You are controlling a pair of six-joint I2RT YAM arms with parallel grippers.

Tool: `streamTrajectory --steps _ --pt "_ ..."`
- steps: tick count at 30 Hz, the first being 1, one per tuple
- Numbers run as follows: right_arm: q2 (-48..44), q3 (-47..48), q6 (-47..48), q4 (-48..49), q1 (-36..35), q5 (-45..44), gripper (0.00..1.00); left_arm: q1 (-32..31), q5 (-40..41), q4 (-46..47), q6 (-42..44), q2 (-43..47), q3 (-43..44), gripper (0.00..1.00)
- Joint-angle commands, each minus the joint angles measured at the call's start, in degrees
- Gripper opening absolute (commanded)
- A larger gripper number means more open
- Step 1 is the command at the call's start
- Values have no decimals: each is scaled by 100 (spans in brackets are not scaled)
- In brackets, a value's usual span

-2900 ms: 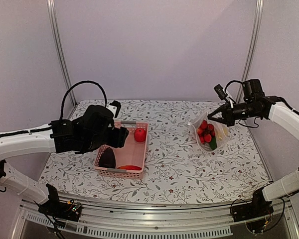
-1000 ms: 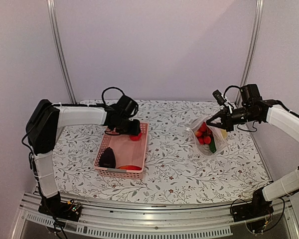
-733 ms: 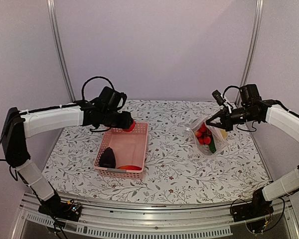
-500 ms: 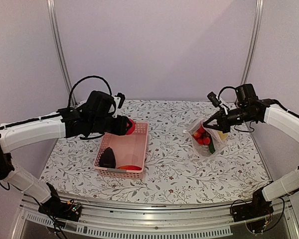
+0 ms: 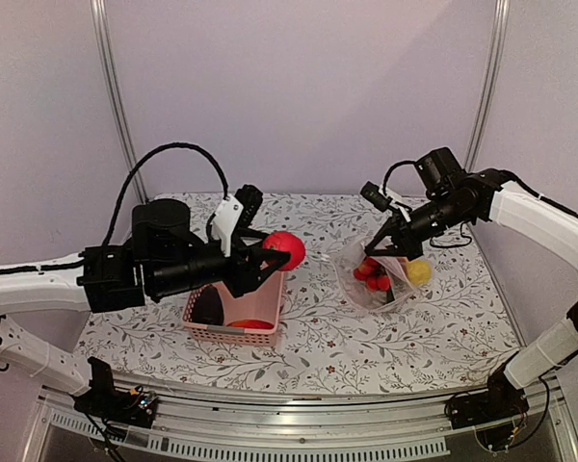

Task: Place the food in the zip-top bag and seal the zipper
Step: Pick up the fake fruit from the bin, then place the fake fruit in the zipper food storage bag.

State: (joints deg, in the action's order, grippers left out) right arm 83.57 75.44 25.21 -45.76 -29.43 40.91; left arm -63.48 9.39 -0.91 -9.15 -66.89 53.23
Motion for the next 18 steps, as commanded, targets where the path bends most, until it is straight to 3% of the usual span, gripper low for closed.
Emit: streamTrajectory --steps 1,10,18 --pt "101 446 182 -789 -343 -58 0 -616 -98 669 756 -408 274 22" --pt "94 1086 192 -1466 -440 261 0 -1163 186 559 1474 -1968 1594 22" --pt "-22 1264 203 -1718 -443 314 0 -1330 745 -292 1863 -3248 2814 22"
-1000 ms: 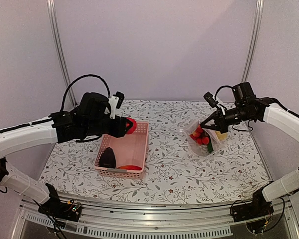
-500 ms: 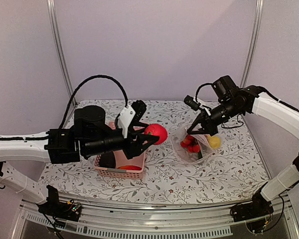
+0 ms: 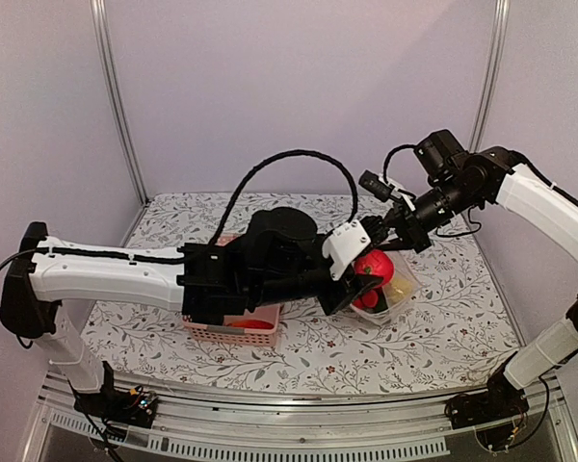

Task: Place the food in the zip-top bag and seal the zipper
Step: Place the fake fruit in the zipper food storage bag.

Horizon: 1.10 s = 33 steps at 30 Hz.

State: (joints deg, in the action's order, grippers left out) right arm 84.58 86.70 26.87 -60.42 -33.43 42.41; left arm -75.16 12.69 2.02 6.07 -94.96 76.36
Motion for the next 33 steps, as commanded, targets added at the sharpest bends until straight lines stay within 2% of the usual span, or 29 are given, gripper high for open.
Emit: streamTrajectory --steps 1,4,6,9,13,14,15,16,21,25,30,32,33 --pt "-146 137 37 -255 -41 154 0 -187 487 -700 379 -551 616 22" --pt "-202 128 46 -245 -41 138 0 -235 661 -908 451 -842 897 24" --pt "-199 120 46 -237 -41 168 0 -253 674 -912 462 -967 994 33" --pt "-188 127 38 -218 -41 192 0 -246 725 -926 564 -1136 1180 40" --pt "-171 169 12 -205 -41 115 0 -385 1151 -1181 674 -1212 1629 59" --pt "-170 187 -1 -215 -41 110 0 -455 1243 -1161 726 -1151 1665 74" --pt "-169 189 -10 -217 -41 94 0 -523 1309 -1123 772 -1069 1672 95" --pt "-174 189 -28 -217 -41 73 0 -588 1279 -1090 815 -973 1653 99" --pt "-202 216 -50 -226 -41 -22 0 -779 500 -1226 724 -465 1361 100" --pt "-255 200 -60 -244 -41 49 0 -783 -93 -1893 902 -345 1357 99" --pt "-318 173 -60 -297 -41 75 0 -753 -59 -3517 1152 -1048 2354 65" --pt "-350 149 -43 -298 -39 71 0 -719 98 -3938 1193 -1353 2674 57" --pt "-366 128 -42 -295 -40 81 0 -704 117 -4051 1221 -1470 2754 57"
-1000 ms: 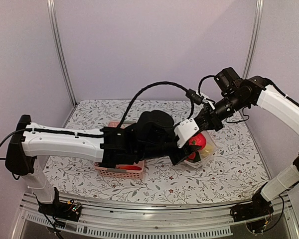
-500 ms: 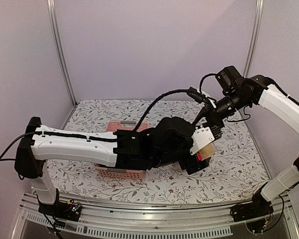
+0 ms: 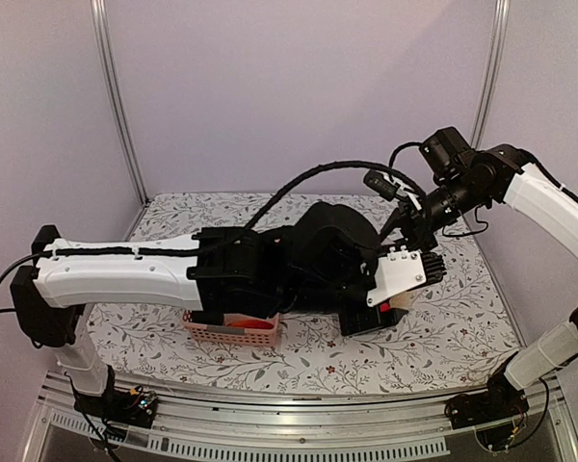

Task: Place the food in the zip-top bag and seal the zipper
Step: Place the fake fruit in the zipper food storage bag, then adjust the zipper food storage bag at the center of the board.

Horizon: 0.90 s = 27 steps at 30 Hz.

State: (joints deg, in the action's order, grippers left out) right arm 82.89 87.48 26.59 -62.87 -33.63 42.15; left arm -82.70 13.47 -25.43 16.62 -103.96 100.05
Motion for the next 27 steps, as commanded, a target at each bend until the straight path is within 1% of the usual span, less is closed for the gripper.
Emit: streamTrajectory --steps 1,3,5,6,7,8,9,12,13,14,16,18,20,22,23,25,26,27 --pt "-215 23 -20 -43 -21 117 0 66 62 -1370 197 -666 426 57" --pt "-250 -27 -22 -34 -21 113 0 96 52 -1428 221 -814 489 62" --pt "-289 -51 -18 -36 -21 89 0 116 -21 -1496 222 -966 622 63" --pt "-305 -63 -14 -39 -21 82 0 135 -14 -1526 219 -1033 693 62" --pt "-324 -72 -14 -45 -21 74 0 159 32 -1585 211 -1108 789 58" --pt "-330 -73 -13 -45 -21 59 0 173 115 -1643 202 -1194 913 53" --pt "-335 -80 -6 -48 -21 38 0 193 184 -1756 203 -1297 1069 44" --pt "-348 -76 7 -28 -21 -50 0 205 433 -1998 282 -1529 1589 12" --pt "-331 -25 16 -51 -21 -109 0 205 480 -2029 322 -1547 1742 4" --pt "-286 100 28 -97 -21 -202 0 196 539 -2031 346 -1541 1888 0" --pt "-191 455 51 -185 -19 -435 0 154 816 -1913 420 -1444 2124 0" --pt "-128 775 -23 -90 -21 -770 0 109 1128 -1651 542 -1249 2089 0" --pt "-122 831 -142 55 -21 -889 0 151 1270 -1194 629 -986 1700 0" --pt "-62 765 -133 -1 -21 -891 0 314 1240 -830 660 -978 1264 0" --pt "8 811 -109 -81 -22 -801 0 416 1245 -877 589 -1087 1276 0" --pt "78 892 -63 -112 -21 -695 0 444 1290 -1302 420 -1311 1681 0" --pt "65 905 -79 -43 -21 -751 0 453 1283 -1370 371 -1300 1670 0" --pt "33 933 -107 59 -21 -895 0 505 1299 -1112 462 -1185 1418 0"
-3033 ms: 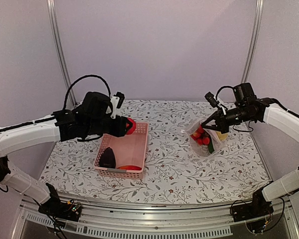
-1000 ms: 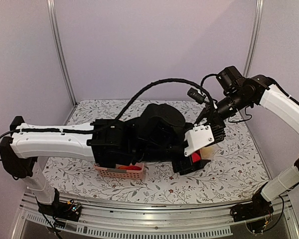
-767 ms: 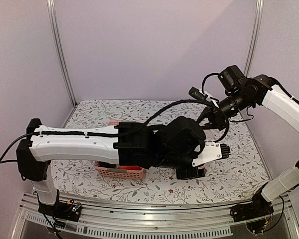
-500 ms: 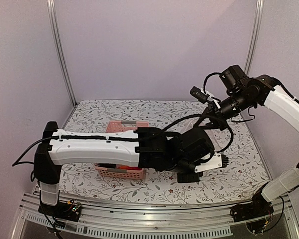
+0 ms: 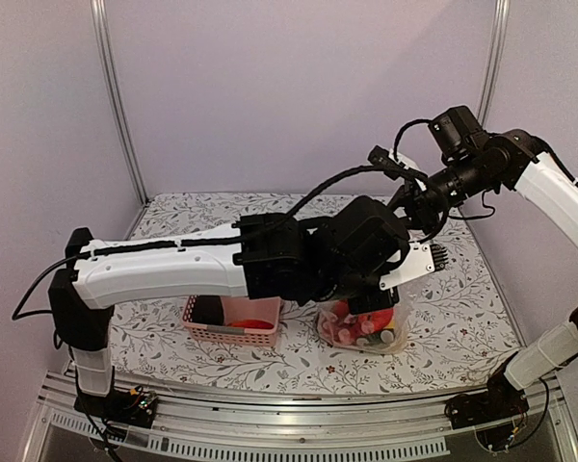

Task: Place the food in the zip-top bag and seal the zipper
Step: Adjust the zipper food storage bag at the center of the board.

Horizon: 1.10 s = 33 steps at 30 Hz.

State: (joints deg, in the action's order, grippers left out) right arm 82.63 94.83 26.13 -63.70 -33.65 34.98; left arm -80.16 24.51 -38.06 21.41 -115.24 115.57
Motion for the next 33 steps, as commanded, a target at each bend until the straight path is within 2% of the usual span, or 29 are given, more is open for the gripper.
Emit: streamTrajectory --steps 1,7,11,12,13,14,16,21,24,33 --pt "54 252 -112 200 -19 -348 0 274 278 534 94 56 -398 0" --pt "141 525 -234 620 3 -1384 0 463 343 1420 378 339 -857 0" --pt "232 723 -340 959 172 -1682 0 809 -82 1915 364 429 -1031 0" --pt "261 710 -357 1018 196 -1732 0 873 -164 2148 364 465 -1166 5" --pt "293 675 -362 1047 211 -1789 0 900 -185 2390 360 509 -1323 17" --pt "345 613 -363 1095 230 -1824 0 908 -126 2593 351 528 -1492 37" --pt "408 331 -372 1246 271 -1822 0 863 32 2813 290 530 -1608 55" --pt "397 -280 -373 1578 311 -1677 0 526 364 3334 178 845 -2241 73" --pt "347 -515 -414 1620 311 -1419 0 298 519 3504 -64 1262 -2746 76" --pt "11 -1071 -260 1714 308 -435 0 83 1221 3397 -1762 2969 -4558 76"
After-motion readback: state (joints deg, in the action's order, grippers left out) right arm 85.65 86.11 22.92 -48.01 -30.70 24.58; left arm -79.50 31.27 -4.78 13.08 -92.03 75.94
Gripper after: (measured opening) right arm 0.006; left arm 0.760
